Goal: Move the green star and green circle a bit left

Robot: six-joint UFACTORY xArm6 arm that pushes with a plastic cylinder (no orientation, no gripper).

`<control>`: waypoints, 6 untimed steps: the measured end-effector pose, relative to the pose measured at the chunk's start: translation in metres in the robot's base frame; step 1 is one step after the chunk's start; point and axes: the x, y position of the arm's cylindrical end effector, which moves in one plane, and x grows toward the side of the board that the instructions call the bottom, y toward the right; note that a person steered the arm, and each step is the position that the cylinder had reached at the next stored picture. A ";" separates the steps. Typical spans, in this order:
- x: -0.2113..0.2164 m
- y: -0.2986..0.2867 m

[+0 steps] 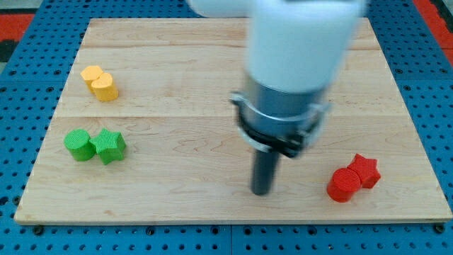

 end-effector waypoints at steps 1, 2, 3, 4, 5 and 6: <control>-0.046 -0.037; -0.057 -0.051; -0.057 -0.129; -0.084 -0.202; -0.128 -0.239; -0.149 -0.243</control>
